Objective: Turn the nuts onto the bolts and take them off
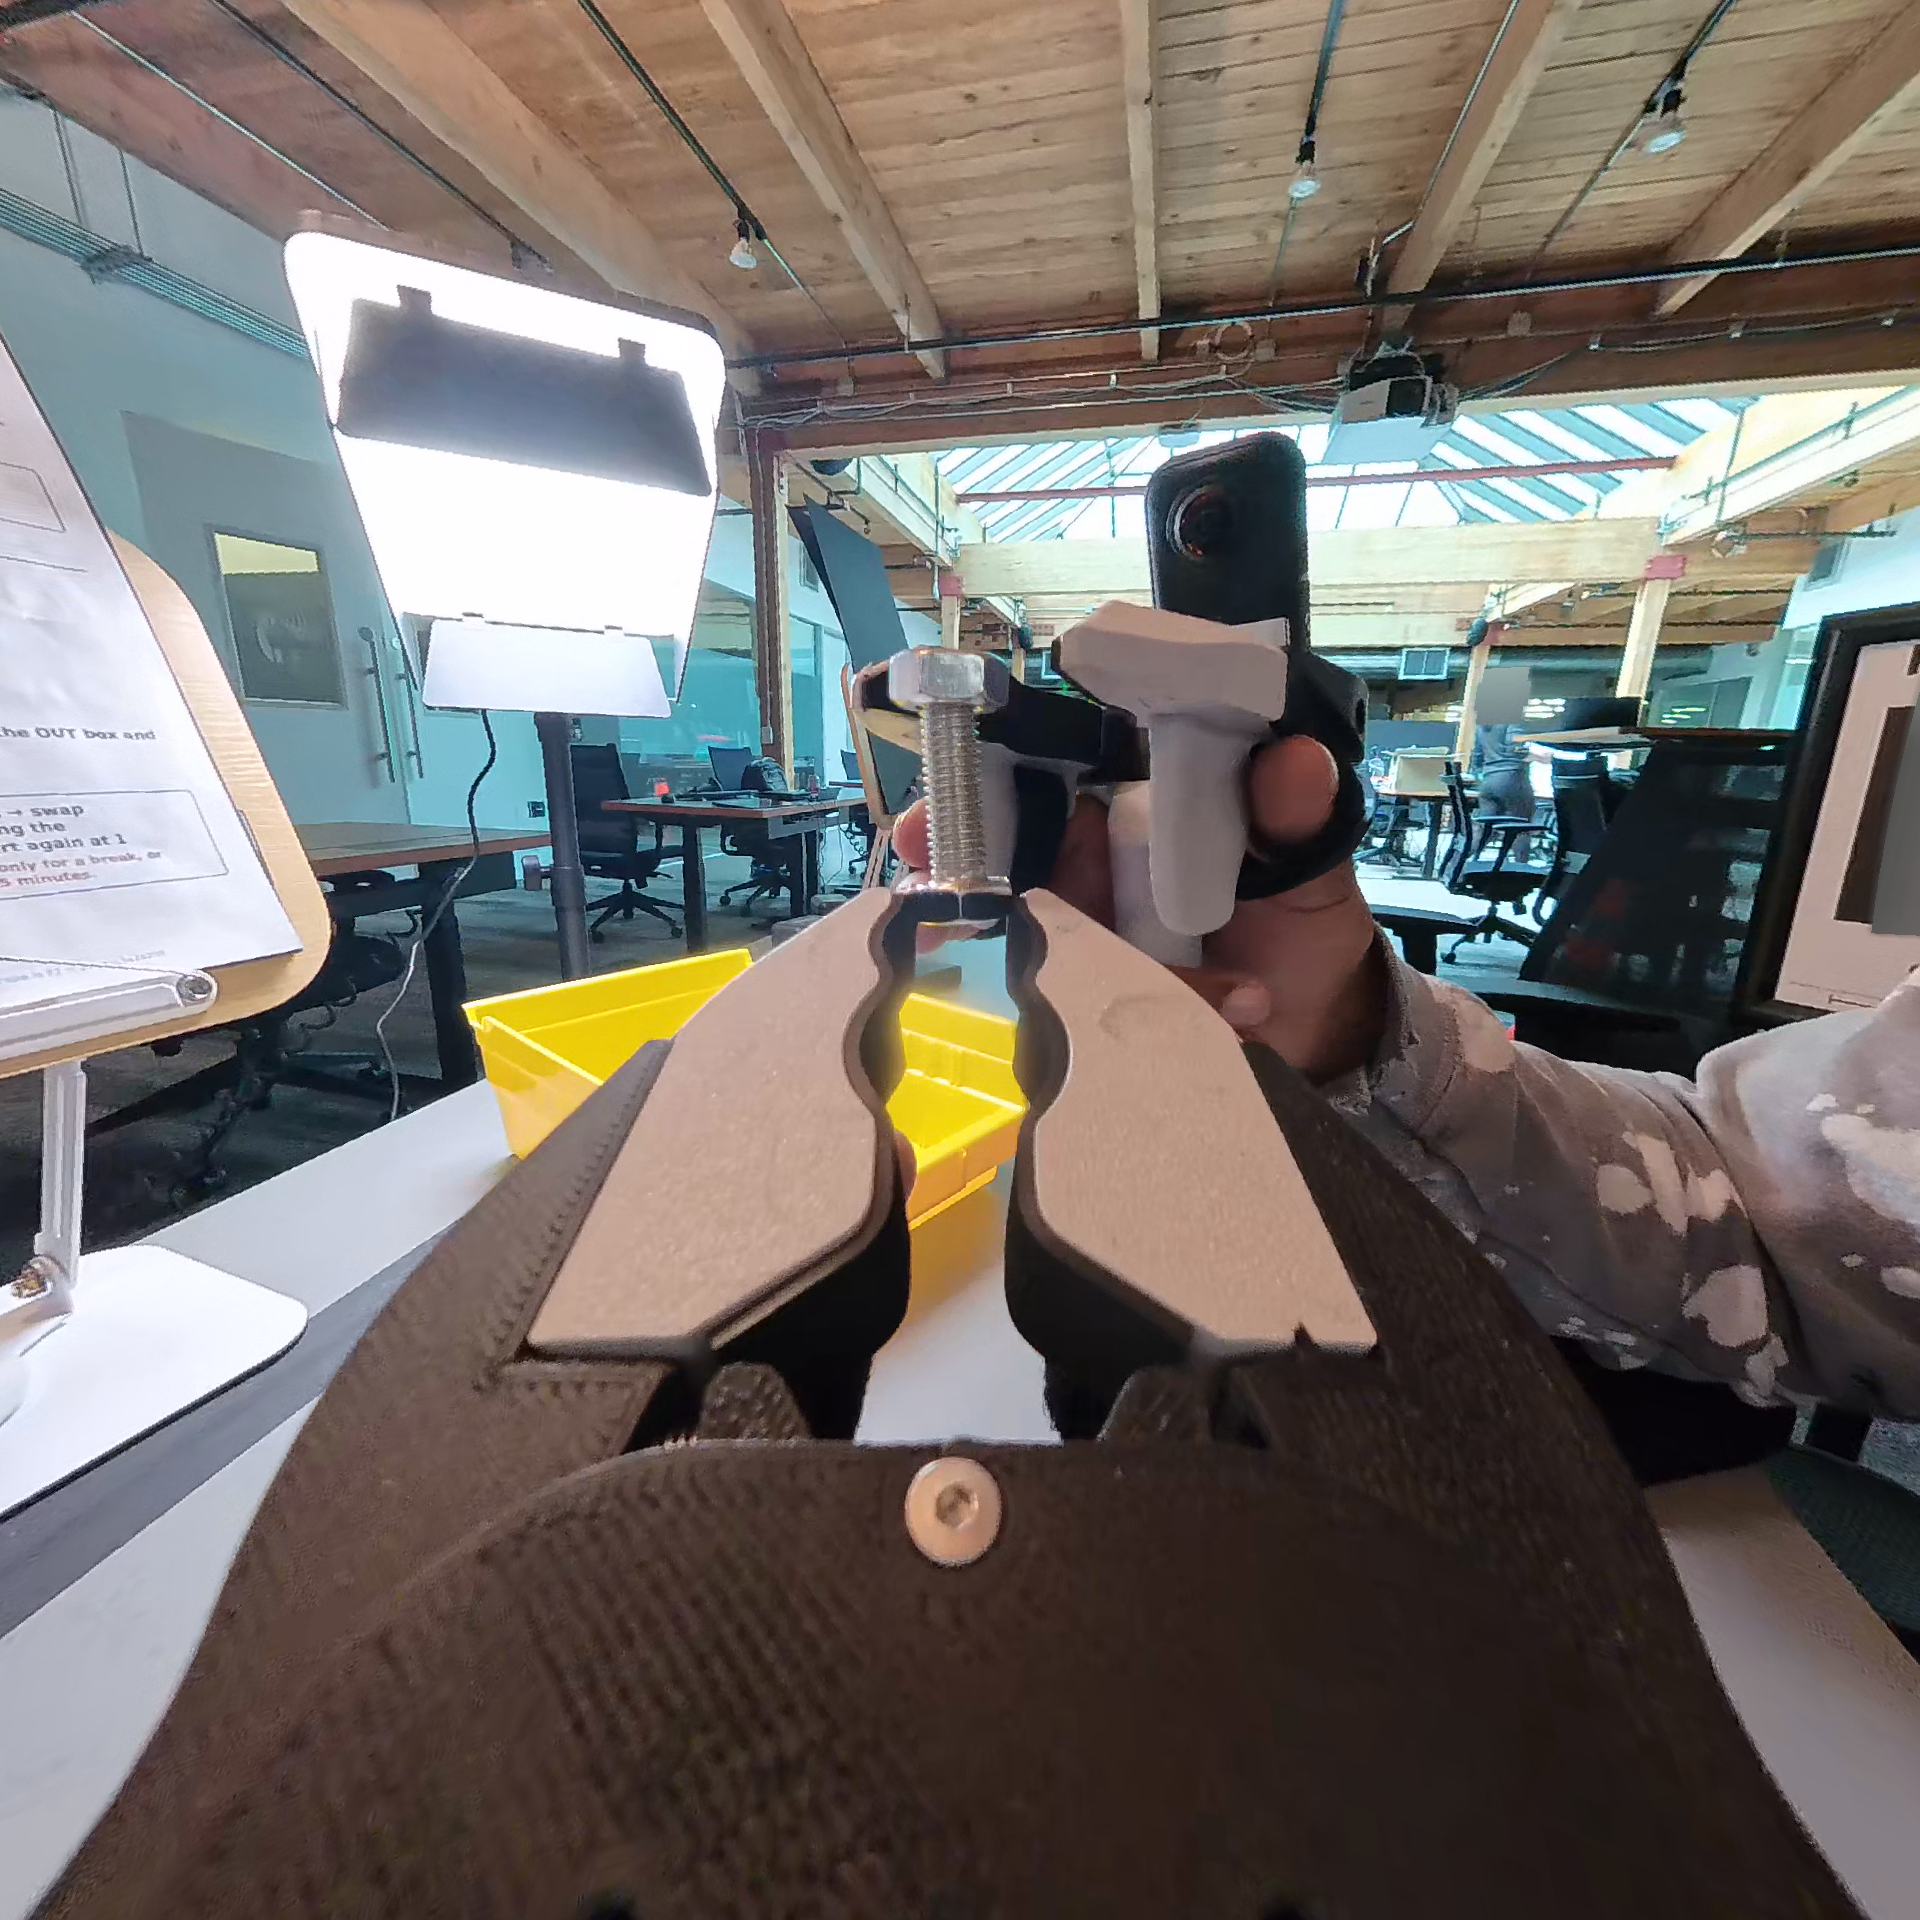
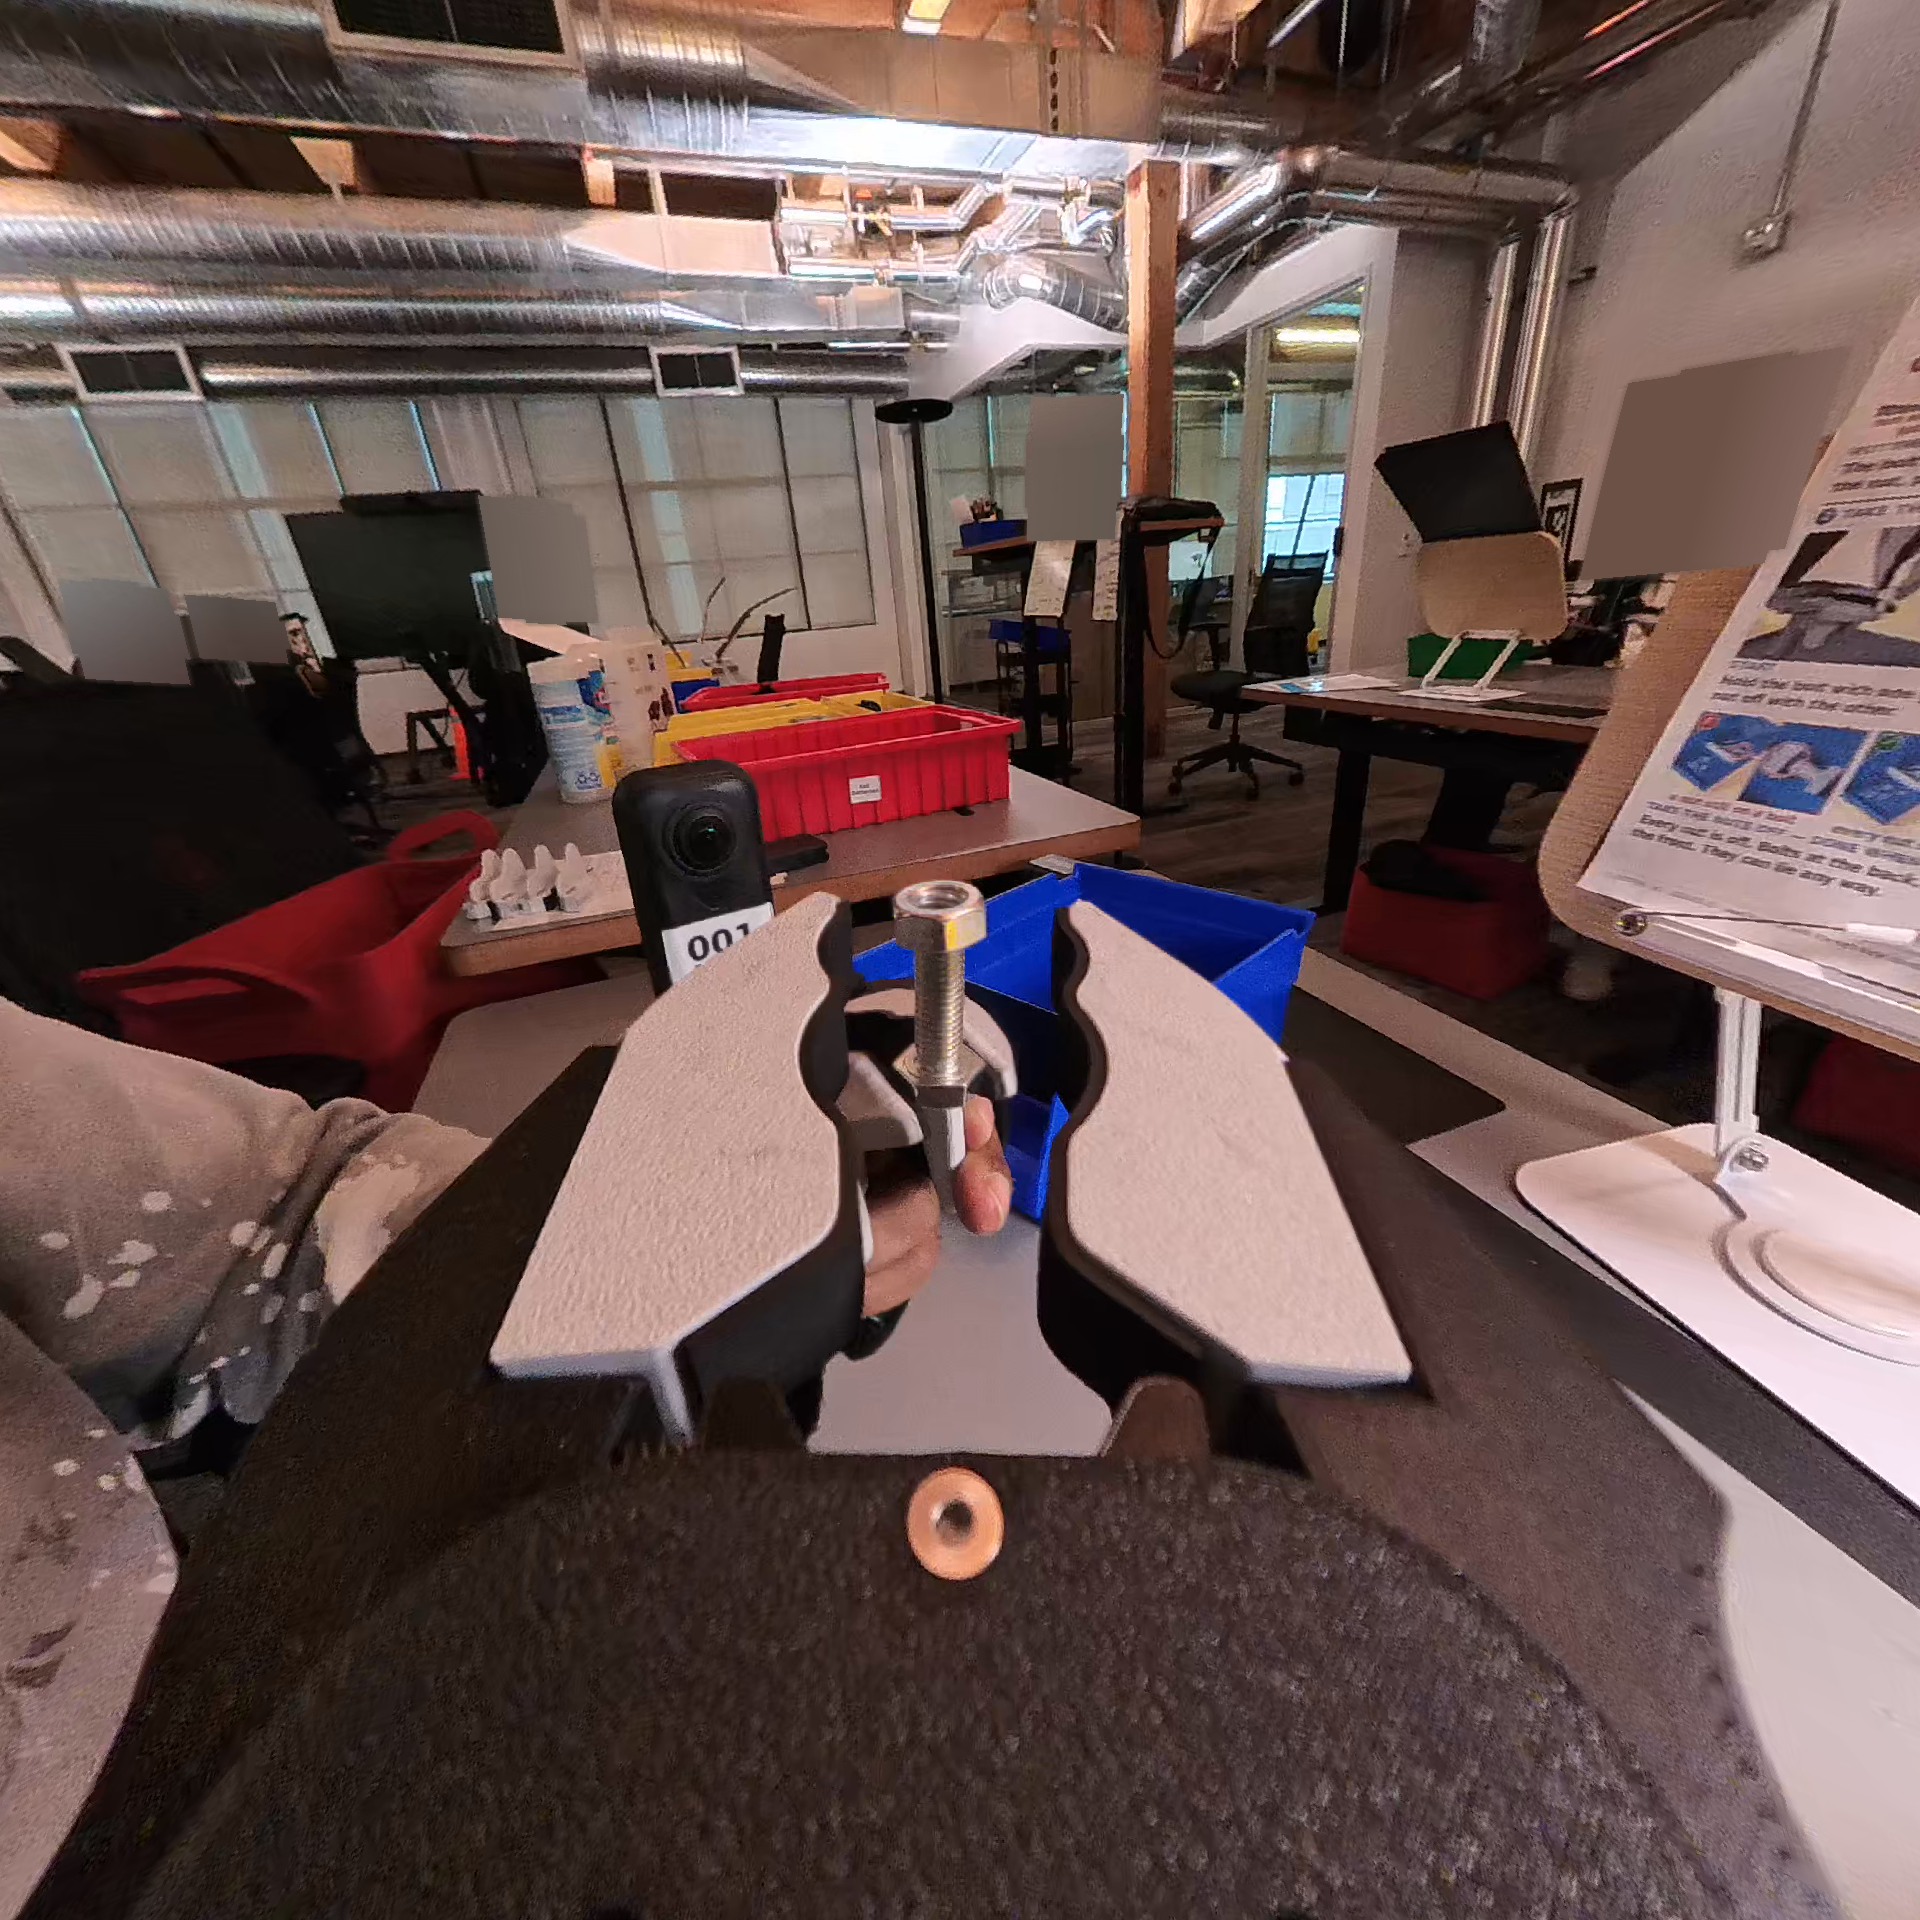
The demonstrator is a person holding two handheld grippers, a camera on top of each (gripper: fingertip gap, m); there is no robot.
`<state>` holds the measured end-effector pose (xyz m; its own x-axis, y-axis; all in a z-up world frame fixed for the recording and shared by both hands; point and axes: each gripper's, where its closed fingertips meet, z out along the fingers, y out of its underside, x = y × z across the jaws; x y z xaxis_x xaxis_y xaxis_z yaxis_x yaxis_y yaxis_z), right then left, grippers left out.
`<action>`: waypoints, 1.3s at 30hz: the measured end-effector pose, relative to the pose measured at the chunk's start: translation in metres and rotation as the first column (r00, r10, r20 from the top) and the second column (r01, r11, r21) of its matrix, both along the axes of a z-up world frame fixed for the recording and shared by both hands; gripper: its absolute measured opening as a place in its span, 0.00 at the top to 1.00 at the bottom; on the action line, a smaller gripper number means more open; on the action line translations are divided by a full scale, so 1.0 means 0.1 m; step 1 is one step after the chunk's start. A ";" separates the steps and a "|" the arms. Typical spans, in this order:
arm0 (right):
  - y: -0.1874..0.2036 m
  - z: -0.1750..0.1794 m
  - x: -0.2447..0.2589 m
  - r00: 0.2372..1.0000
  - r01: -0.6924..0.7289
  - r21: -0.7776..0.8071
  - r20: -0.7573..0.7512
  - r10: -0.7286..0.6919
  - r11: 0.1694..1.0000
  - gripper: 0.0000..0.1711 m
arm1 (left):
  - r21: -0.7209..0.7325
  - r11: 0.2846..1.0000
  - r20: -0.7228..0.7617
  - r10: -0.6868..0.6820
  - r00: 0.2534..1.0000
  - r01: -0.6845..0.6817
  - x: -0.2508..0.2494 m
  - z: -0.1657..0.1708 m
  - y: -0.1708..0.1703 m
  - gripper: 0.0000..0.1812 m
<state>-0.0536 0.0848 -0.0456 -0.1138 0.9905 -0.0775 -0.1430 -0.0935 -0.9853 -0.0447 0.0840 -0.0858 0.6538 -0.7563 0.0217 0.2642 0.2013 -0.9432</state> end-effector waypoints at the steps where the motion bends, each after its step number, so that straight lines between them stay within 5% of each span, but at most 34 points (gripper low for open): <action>1: -0.01 0.00 -0.01 1.000 -0.005 -0.001 0.001 0.005 1.000 0.79 | 0.000 1.000 -0.003 -0.001 1.000 0.001 0.01 0.00 0.00 0.90; 13: 0.04 0.08 0.12 1.000 -0.011 0.053 -0.008 0.011 0.999 0.90 | -0.051 0.998 -0.017 -0.046 0.999 0.045 0.09 -0.13 0.03 0.90; 20: 0.92 -0.02 0.54 0.962 0.259 0.071 0.075 -0.264 0.963 0.90 | -0.058 0.998 -0.024 -0.001 1.000 -0.001 0.01 -0.13 0.08 0.90; 25: 2.10 -1.15 0.99 0.695 0.550 0.172 0.448 -0.562 0.817 0.90 | -0.061 0.998 -0.038 0.026 0.999 -0.028 -0.04 -0.14 0.11 0.90; 29: 2.54 -2.11 1.25 0.435 0.575 0.268 0.700 -0.566 0.773 0.90 | -0.062 0.997 -0.055 0.038 0.998 -0.042 -0.04 -0.16 0.13 0.90; 31: 2.63 -2.31 1.31 0.320 0.543 0.327 0.771 -0.550 0.773 0.90 | -0.063 0.997 -0.059 0.042 0.997 -0.045 -0.05 -0.16 0.14 0.90; 34: 2.73 -2.47 1.33 0.215 0.507 0.341 0.840 -0.499 0.791 0.90 | -0.062 0.996 -0.064 0.056 0.996 -0.060 -0.09 -0.16 0.14 0.90; 39: 2.78 -2.67 1.32 0.165 0.504 0.265 0.905 -0.393 0.822 0.90 | -0.063 0.995 -0.064 0.075 0.995 -0.079 -0.18 -0.16 0.17 0.90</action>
<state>0.0784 0.3629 -0.3128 0.5461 0.8270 0.1338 0.7646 -0.4268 -0.4829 -0.0622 0.1012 -0.1018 0.7118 -0.7018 0.0275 0.1915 0.1562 -0.9690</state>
